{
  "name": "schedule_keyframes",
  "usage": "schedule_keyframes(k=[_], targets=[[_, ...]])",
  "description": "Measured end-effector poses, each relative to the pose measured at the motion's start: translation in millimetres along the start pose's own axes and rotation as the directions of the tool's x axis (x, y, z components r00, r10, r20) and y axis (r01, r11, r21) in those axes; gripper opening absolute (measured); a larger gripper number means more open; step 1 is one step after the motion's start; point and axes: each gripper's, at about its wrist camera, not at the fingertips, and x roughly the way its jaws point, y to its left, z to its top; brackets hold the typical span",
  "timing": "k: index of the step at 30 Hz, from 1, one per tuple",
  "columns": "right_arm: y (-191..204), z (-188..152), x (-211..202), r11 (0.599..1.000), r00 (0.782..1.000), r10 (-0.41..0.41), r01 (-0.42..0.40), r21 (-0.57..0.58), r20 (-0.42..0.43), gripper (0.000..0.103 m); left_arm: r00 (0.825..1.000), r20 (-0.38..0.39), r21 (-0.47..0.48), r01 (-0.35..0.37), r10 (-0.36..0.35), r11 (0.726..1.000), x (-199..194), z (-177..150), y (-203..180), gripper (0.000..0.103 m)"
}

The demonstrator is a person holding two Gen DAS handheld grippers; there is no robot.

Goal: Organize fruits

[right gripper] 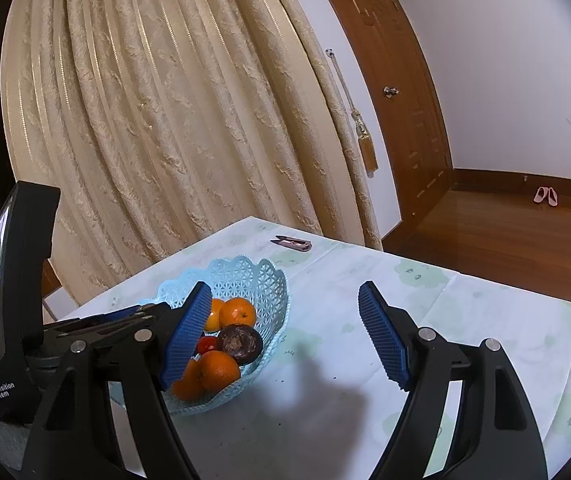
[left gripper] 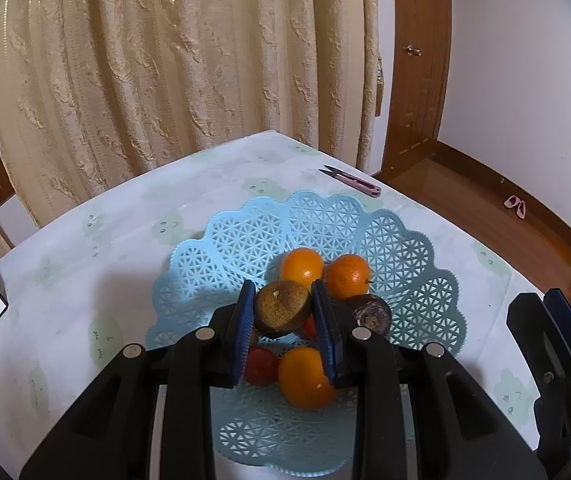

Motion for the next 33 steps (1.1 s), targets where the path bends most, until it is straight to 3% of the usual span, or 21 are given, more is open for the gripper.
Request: schedule_keyframes(k=[14, 16, 17, 20, 23, 25, 27, 33], targets=[[-15.2, 4.1, -7.1, 0.996, 0.997, -0.059, 0.056, 0.073, 0.04, 0.079, 1.0, 0.007, 0.013, 0.011, -0.011, 1.0, 0.8, -0.8, -6.1, 0.03], [-19.0, 4.5, -9.4, 0.994, 0.996, -0.069, 0.064, 0.093, 0.054, 0.088, 1.0, 0.007, 0.008, 0.005, -0.005, 1.0, 1.2, -0.6, -4.9, 0.036], [-19.8, 4.7, -10.1, 0.993, 0.996, -0.071, 0.065, 0.097, 0.059, 0.088, 1.0, 0.01, 0.006, 0.001, -0.001, 1.0, 0.7, -0.5, -4.0, 0.043], [-20.1, 5.1, -10.4, 0.993, 0.996, -0.072, 0.066, 0.095, 0.06, 0.09, 1.0, 0.017, 0.005, -0.013, 0.013, 1.0, -0.6, -0.8, -1.4, 0.049], [-20.4, 5.2, -10.4, 0.993, 0.995, -0.076, 0.069, 0.099, 0.067, 0.096, 0.999, 0.028, -0.001, -0.028, 0.028, 1.0, -3.6, -0.7, 1.4, 0.064], [-21.5, 5.1, -9.8, 0.992, 0.994, -0.083, 0.076, 0.105, 0.07, 0.097, 0.999, 0.037, 0.002, -0.04, 0.04, 0.999, -5.9, -0.9, 2.8, 0.068], [-22.0, 4.7, -8.1, 0.991, 0.994, -0.089, 0.081, 0.109, 0.068, 0.099, 0.997, 0.049, 0.008, -0.059, 0.059, 0.998, -8.6, -1.1, 3.8, 0.083], [-12.3, 0.6, 4.5, 0.995, 0.996, -0.086, 0.086, 0.049, 0.007, 0.1, 0.986, 0.086, 0.024, -0.145, 0.142, 0.989, -21.1, -4.6, 8.0, 0.089]])
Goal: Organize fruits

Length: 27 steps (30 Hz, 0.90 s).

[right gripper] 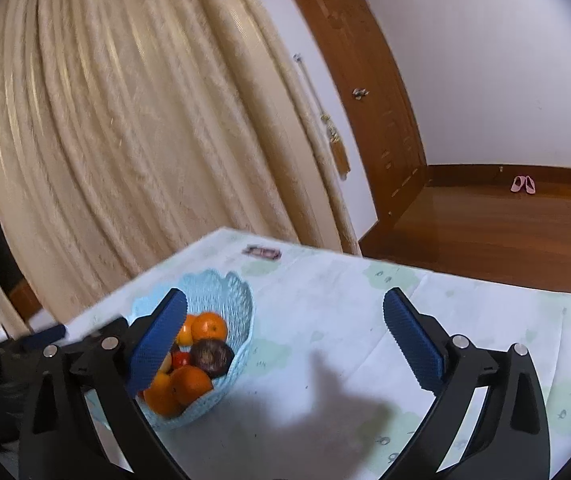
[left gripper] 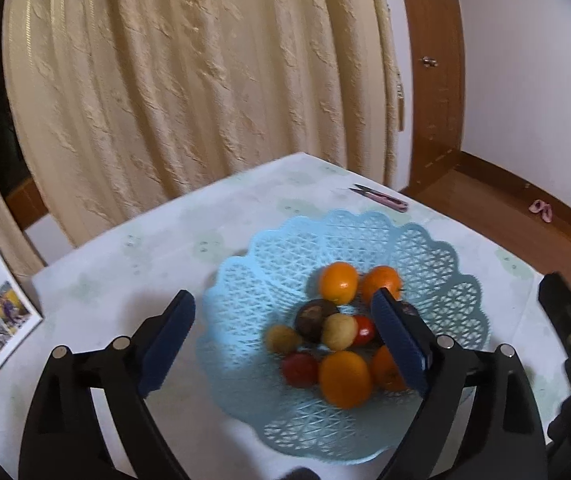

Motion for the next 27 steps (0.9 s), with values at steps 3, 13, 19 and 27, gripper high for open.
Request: schedule_keyframes(k=[3, 13, 19, 27], targets=[[14.0, -7.1, 12.4, 0.997, 0.996, 0.026, -0.033, -0.07, -0.089, 0.1, 0.999, 0.005, -0.002, -0.05, 0.05, 0.999, -4.3, -2.4, 6.1, 0.09], [39.6, -19.4, 16.1, 0.971, 0.975, 0.133, -0.164, -0.172, -0.18, 0.1, 0.983, 0.043, -0.032, -0.175, 0.176, 0.984, -27.5, -13.0, 35.5, 0.092], [54.3, -23.6, 10.3, 0.951, 0.974, 0.157, -0.194, -0.241, -0.166, 0.1, 0.971, 0.069, -0.032, -0.225, 0.227, 0.974, -41.7, -19.8, 44.1, 0.096], [61.6, -26.2, 5.2, 0.939, 0.978, 0.141, -0.181, -0.292, -0.154, 0.1, 0.968, 0.087, -0.035, -0.235, 0.237, 0.971, -56.6, -24.6, 44.5, 0.098]])
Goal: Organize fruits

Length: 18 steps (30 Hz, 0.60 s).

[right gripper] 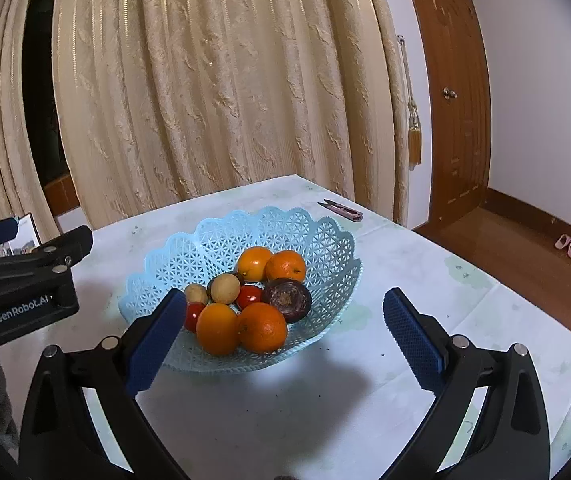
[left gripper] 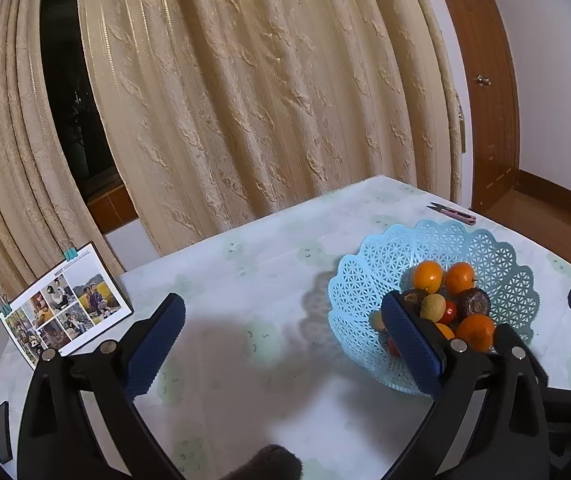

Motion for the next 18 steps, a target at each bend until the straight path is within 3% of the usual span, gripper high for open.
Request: schedule_keyframes(k=[18], targets=[[4.3, -6.2, -7.5, 0.997, 0.999, -0.042, 0.041, -0.058, -0.017, 0.1, 1.0, 0.019, 0.057, -0.003, 0.002, 0.998, -14.7, -0.5, -12.8, 0.098]])
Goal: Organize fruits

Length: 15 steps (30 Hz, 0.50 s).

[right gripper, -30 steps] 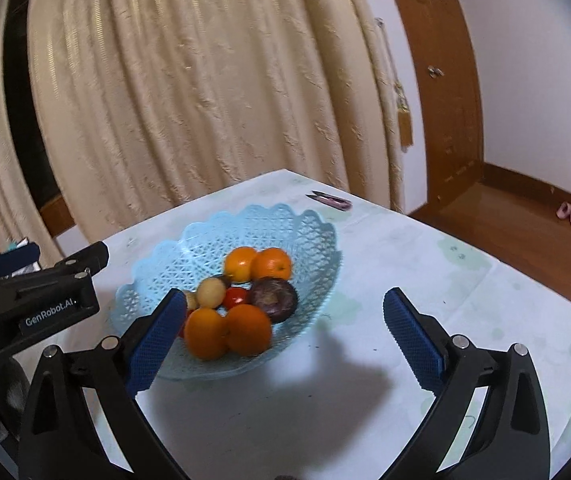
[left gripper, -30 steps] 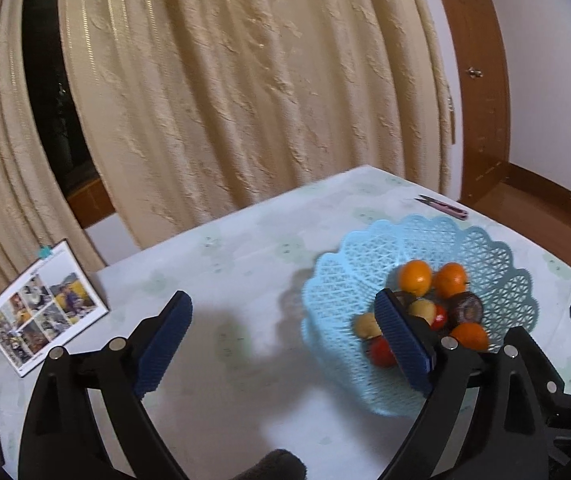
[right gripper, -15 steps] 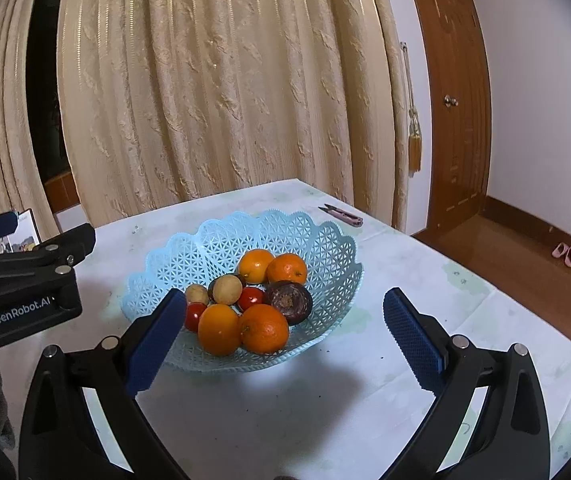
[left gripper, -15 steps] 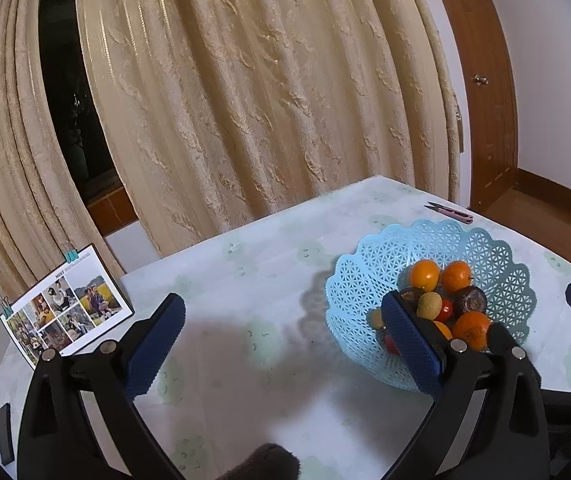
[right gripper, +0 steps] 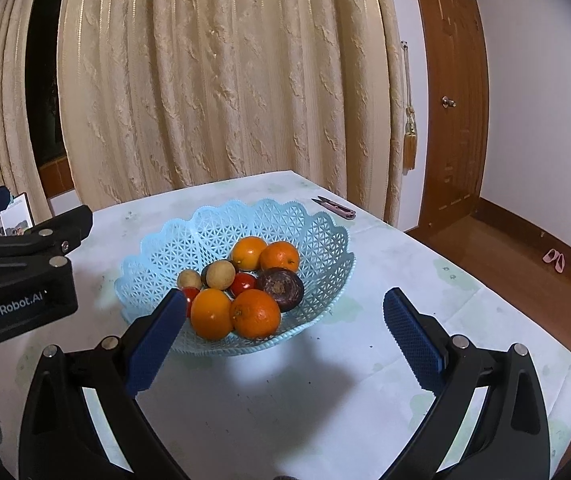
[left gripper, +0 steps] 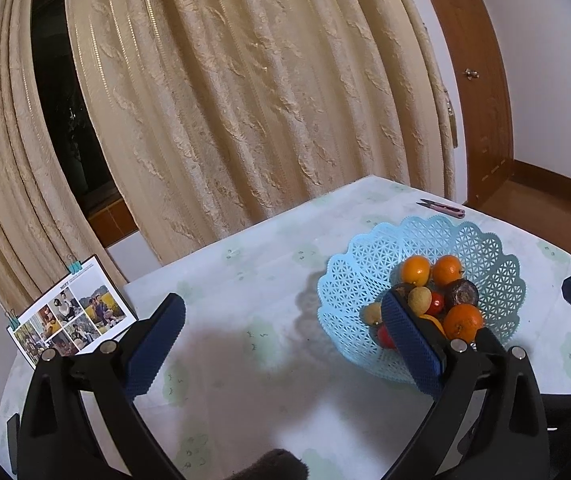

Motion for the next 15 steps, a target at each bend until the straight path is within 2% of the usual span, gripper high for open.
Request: schedule_keyframes(k=[15], targets=[[-4.6, -0.5, -1.1, 1.0, 1.0, -0.006, 0.006, 0.003, -0.011, 0.1, 1.0, -0.008, 0.029, 0.008, -0.007, 1.0, -1.0, -0.6, -8.8, 0.098]])
